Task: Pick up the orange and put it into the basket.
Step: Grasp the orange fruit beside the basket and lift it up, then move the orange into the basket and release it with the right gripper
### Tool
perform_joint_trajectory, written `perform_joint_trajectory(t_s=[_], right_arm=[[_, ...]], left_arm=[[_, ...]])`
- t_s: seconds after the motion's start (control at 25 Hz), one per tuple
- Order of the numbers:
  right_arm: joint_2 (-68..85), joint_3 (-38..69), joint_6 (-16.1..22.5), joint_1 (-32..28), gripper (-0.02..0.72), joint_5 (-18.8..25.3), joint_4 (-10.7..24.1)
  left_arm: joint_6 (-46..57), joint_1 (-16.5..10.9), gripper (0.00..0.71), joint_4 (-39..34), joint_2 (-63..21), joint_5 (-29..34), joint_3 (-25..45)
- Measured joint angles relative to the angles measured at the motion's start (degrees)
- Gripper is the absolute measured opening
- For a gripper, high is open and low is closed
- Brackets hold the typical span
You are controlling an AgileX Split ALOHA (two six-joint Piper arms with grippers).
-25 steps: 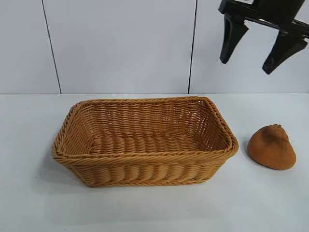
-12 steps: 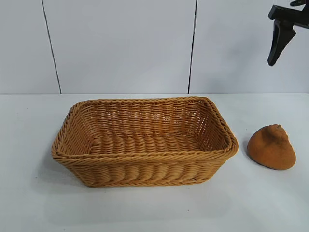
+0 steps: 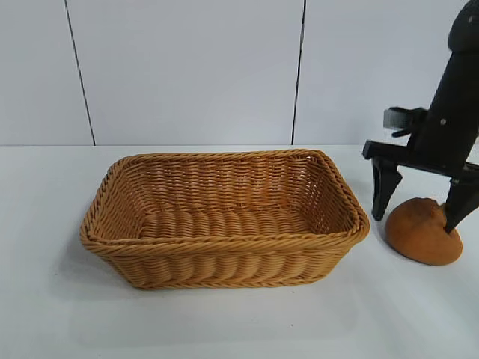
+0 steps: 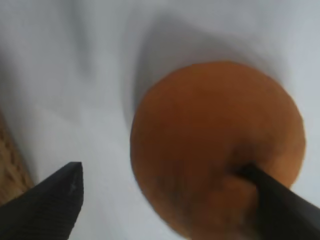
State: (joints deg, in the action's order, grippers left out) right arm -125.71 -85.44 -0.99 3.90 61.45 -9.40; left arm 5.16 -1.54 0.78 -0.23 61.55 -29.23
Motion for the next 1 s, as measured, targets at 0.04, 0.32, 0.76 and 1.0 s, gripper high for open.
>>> perform_joint_trajectory(t_s=[0.04,0.32,0.76,1.0], right_arm=[[-0.16,0.0,0.53,0.0,0.511,-0.13,1.13],[2.31,-0.47,2.0,0.0,0.034,1.53,5.09],[11.23,-13.89,2.0,2.55,0.034,7.79,2.59],[11.3,-19.97,2.44,8.6,0.034,7.92,2.59]], left_arm=[[0.0,0.0,0.58,0.0,0.0,0.0,0.0],[0.0,0.0,0.58,0.0,0.0,0.0,0.0],[0.0,0.0,0.58,0.0,0.0,0.0,0.0],[0.0,0.0,0.58,0.0,0.0,0.0,0.0]])
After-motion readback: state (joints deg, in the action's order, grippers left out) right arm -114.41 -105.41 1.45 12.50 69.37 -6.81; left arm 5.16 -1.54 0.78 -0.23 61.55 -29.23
